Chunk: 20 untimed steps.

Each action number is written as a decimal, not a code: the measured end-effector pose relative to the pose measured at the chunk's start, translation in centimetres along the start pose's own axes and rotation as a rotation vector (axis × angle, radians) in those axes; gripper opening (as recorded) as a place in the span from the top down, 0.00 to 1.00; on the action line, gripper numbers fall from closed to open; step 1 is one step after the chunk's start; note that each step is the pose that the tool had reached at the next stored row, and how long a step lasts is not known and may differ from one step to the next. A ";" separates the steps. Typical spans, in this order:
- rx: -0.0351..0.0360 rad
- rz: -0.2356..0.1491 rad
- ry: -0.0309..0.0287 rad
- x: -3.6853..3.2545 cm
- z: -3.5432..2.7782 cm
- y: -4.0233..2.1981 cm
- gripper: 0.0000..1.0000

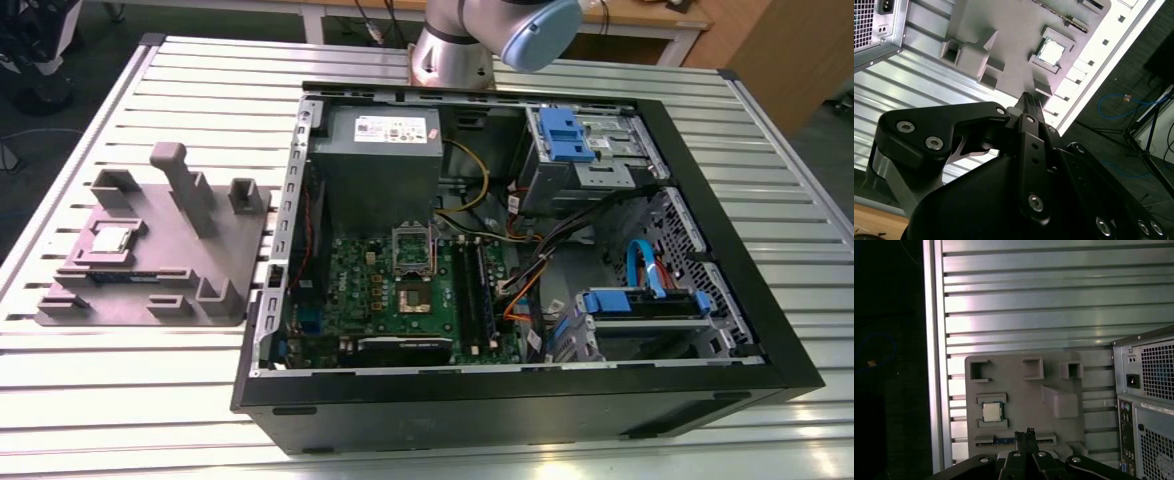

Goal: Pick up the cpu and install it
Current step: 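Reach for the cpu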

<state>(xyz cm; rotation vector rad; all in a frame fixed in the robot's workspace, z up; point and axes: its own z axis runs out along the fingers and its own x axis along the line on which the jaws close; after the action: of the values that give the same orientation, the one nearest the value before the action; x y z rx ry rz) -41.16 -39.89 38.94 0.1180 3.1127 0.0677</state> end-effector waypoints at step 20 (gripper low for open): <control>0.0000 0.000 0.0000 0.39 -0.01 -0.03 0.90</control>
<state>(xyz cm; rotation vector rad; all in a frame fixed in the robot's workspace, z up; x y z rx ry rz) -41.55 -39.89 38.94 0.1180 3.1127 0.0676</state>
